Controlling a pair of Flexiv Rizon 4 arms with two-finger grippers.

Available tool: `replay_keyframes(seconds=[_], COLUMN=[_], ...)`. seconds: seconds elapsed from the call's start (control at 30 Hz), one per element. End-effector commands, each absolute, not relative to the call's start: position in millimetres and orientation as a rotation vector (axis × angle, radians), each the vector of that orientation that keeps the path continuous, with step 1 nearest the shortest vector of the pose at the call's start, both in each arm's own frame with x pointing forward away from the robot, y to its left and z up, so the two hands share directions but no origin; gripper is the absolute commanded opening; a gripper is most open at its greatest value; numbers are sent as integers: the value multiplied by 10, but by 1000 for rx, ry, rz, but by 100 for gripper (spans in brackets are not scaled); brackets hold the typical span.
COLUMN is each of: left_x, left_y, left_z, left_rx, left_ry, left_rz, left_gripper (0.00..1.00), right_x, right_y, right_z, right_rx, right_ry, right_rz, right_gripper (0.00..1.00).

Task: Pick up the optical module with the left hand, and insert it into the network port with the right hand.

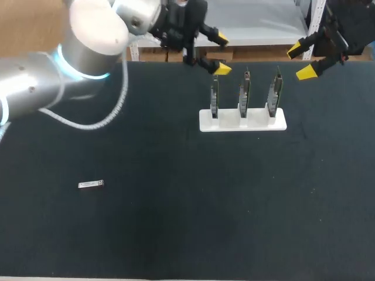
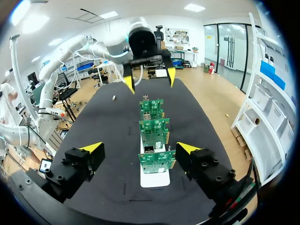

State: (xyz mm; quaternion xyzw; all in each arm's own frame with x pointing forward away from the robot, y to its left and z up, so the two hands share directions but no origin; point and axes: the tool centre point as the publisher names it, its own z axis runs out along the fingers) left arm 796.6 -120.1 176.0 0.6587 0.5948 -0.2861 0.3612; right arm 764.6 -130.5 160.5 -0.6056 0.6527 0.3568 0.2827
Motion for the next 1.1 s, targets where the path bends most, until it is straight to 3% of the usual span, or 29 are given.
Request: replay_keyframes(seconds=[0.03, 0.3, 0.63, 1.1], left_x=[7506, 7006, 6246, 5621], left_y=[-624, 257, 1142, 1543], left_z=[2150, 2356, 2064, 1546], left_rx=[1681, 1705, 1645, 1660], left_ry=[1597, 1816, 2157, 2348], left_rz=[-505, -123, 146, 274], left_gripper=[100, 100, 100, 100], right_x=[7622, 7622, 7622, 7622], right_y=[-1301, -1301, -1301, -1301], right_z=[1607, 1607, 1607, 1607], right_rx=[-1619, -1619, -1619, -1619], right_ry=[1749, 1749, 1749, 1749], right_rz=[949, 949, 949, 949], right_gripper=[100, 100, 100, 100])
